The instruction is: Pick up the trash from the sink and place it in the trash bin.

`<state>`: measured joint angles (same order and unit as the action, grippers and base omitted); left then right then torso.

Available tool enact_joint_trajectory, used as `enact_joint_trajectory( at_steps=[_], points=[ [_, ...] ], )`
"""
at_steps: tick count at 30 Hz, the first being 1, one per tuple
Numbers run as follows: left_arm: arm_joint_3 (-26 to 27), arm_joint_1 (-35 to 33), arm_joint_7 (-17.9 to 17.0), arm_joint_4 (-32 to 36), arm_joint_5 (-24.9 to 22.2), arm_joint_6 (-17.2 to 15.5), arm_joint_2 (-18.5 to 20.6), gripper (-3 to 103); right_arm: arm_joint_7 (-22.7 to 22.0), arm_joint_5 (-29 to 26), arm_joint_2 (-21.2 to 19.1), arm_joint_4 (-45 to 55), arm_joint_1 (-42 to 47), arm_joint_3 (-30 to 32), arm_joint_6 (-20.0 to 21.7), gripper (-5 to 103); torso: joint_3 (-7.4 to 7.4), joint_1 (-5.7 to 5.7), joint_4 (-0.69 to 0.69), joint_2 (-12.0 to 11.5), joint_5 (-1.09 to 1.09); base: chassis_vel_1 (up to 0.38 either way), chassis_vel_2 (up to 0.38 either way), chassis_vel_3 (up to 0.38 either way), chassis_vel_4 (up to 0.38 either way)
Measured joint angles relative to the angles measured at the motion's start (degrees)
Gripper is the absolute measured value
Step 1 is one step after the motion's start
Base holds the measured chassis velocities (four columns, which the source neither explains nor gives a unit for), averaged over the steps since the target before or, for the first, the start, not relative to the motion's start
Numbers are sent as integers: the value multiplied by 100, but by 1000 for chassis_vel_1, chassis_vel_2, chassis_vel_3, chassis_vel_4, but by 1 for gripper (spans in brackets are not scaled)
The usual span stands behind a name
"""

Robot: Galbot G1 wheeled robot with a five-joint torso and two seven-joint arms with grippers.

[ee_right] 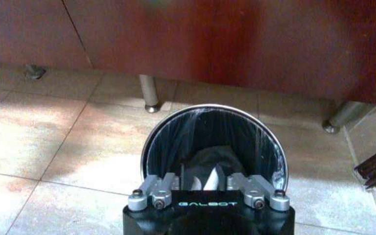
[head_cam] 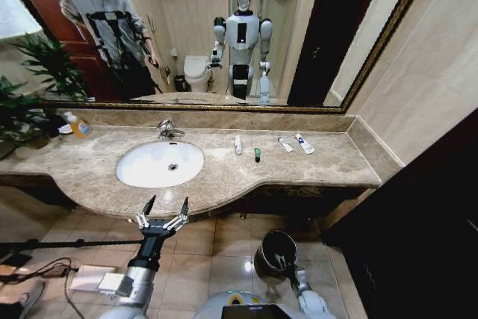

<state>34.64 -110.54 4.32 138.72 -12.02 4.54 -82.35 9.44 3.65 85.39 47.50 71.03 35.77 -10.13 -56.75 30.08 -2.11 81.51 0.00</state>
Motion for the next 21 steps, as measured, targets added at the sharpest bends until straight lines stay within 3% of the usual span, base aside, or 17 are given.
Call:
enact_joint_trajectory(
  at_steps=[4,8,12,14,17,21],
  points=[
    [0,0,0,0,0,0,0,100,-36,38,-2,267,175,16,35,58,0,0,0,0,0,0,0,0,0],
    [0,0,0,0,0,0,0,100,-5,33,-33,420,283,21,20,69,0,0,0,0,0,0,0,0,0],
    [0,0,0,0,0,0,0,100,72,74,-134,887,586,23,-12,90,0,0,0,0,0,0,0,0,0],
    [0,0,0,0,0,0,0,100,85,65,-144,964,637,28,-56,90,0,-1,0,0,-1,0,0,0,0],
    [0,0,0,0,0,0,0,100,116,54,-155,1122,745,52,-198,100,0,0,0,0,1,0,0,0,0],
    [0,0,0,0,0,0,0,100,120,19,-152,1683,1011,119,-243,100,0,0,0,0,1,0,0,0,0]
  ],
)
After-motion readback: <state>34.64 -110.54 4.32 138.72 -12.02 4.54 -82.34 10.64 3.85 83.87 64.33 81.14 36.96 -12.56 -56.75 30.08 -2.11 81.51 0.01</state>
